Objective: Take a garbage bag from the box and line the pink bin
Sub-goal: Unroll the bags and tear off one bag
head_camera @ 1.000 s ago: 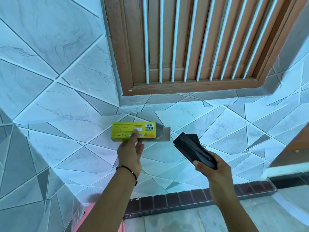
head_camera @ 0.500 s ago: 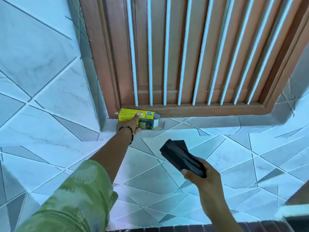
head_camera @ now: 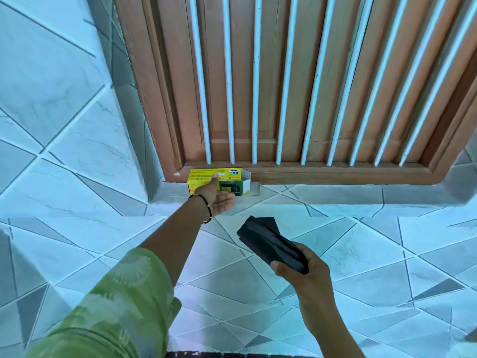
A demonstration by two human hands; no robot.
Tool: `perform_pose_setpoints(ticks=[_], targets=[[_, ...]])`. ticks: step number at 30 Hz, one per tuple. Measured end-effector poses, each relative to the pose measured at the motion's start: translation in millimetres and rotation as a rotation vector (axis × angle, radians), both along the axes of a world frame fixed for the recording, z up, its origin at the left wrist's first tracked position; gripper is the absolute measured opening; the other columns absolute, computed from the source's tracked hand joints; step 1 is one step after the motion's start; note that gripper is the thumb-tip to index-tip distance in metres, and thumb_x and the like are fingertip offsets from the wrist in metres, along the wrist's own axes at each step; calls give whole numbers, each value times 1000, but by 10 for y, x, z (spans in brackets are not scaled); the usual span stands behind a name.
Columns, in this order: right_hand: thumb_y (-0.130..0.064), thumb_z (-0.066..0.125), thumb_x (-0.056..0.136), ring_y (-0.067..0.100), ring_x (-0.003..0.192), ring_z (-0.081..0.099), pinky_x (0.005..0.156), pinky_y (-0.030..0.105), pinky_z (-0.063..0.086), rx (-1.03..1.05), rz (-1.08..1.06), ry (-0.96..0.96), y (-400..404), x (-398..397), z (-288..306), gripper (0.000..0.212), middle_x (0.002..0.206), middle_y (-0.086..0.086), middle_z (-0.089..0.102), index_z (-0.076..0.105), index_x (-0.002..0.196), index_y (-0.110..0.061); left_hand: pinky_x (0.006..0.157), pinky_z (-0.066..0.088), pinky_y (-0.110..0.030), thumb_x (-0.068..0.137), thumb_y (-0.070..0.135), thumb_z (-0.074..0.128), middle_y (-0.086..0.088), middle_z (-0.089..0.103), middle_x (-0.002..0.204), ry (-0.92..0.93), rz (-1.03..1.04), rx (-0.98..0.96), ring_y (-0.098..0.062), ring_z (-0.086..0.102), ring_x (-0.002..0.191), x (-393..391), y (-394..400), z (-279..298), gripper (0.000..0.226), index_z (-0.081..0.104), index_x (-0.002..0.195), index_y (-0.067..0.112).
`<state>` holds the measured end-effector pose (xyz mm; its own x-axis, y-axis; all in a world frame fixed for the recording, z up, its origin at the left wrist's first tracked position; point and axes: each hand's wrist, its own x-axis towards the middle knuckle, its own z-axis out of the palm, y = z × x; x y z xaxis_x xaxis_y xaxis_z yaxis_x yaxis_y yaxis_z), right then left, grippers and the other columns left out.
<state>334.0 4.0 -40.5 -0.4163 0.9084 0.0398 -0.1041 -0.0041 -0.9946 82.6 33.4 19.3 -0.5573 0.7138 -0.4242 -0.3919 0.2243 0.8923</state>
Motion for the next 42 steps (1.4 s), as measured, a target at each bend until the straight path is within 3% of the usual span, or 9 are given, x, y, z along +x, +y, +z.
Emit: perform_pose_setpoints(ticks=[5, 10, 15, 21, 28, 33, 37, 40, 42], targets=[[-3, 78, 67, 18, 81, 67, 70, 23, 53, 16, -83, 10, -44, 10, -71, 35, 89, 1, 72, 67, 95, -21, 47, 57, -27, 87, 59, 40, -11, 64, 84, 6, -7, 58, -24, 62, 69, 404, -285, -123, 55, 55, 89, 6], [-2, 79, 66, 9, 83, 67, 74, 24, 53, 86, -44, -90, -124, -26, -71, 43, 94, -4, 71, 63, 98, -24, 91, 54, -40, 78, 56, 59, -9, 69, 105, 78, -264, 195, -26, 65, 100, 1026, -898, -476, 49, 63, 105, 15], [-6, 80, 68, 2, 79, 66, 68, 19, 53, 51, 49, -106, -295, 9, -57, 44, 96, -4, 68, 60, 103, -23, 82, 58, -35, 71, 26, 72, -21, 68, 110, -29, -8, 368, -28, 67, 96, 1156, -1225, -605, 48, 62, 111, 1], [-13, 77, 72, 14, 62, 59, 60, 25, 48, -18, 90, -127, -665, -153, -146, 11, 68, 1, 66, 66, 73, -14, 74, 60, -27, 84, 25, 61, -17, 67, 101, -144, 149, 340, -25, 65, 88, 1245, -1517, -709, 35, 62, 109, 1], [-16, 71, 78, 16, 52, 46, 55, 31, 40, 10, -27, -212, -1144, -329, -230, 25, 51, 0, 53, 59, 56, -11, 60, 57, -28, 83, 20, 63, -10, 69, 89, -308, 7, 289, -19, 68, 74, 1177, -1982, -769, 30, 57, 110, 8], [-13, 65, 84, 16, 52, 47, 46, 21, 43, -63, -58, -184, -1501, -372, -241, 20, 56, 5, 55, 62, 66, -5, 87, 53, -42, 80, 29, 65, -16, 71, 107, -433, -85, 214, -30, 66, 98, 954, -2359, -815, 40, 62, 111, 4], [-11, 64, 85, 23, 65, 62, 55, 30, 52, -181, 31, -142, -1694, -331, -232, 8, 75, 11, 70, 66, 84, -4, 95, 49, -43, 75, 27, 71, -20, 66, 117, -457, -207, 142, -35, 61, 110, 809, -2629, -886, 49, 62, 115, 1], [-17, 70, 81, 17, 70, 69, 58, 26, 53, -242, 217, -219, -1841, -320, -200, 12, 78, 5, 74, 70, 88, -8, 87, 54, -41, 75, 25, 70, -25, 64, 118, -413, -330, 95, -36, 63, 104, 777, -2770, -922, 53, 58, 119, -2], [-12, 69, 81, 14, 63, 66, 53, 22, 51, -223, 163, -264, -1948, -339, -212, 4, 69, 2, 70, 71, 78, -11, 77, 57, -37, 77, 19, 68, -23, 68, 107, -416, -372, 70, -32, 67, 91, 784, -2854, -962, 45, 59, 115, -3]])
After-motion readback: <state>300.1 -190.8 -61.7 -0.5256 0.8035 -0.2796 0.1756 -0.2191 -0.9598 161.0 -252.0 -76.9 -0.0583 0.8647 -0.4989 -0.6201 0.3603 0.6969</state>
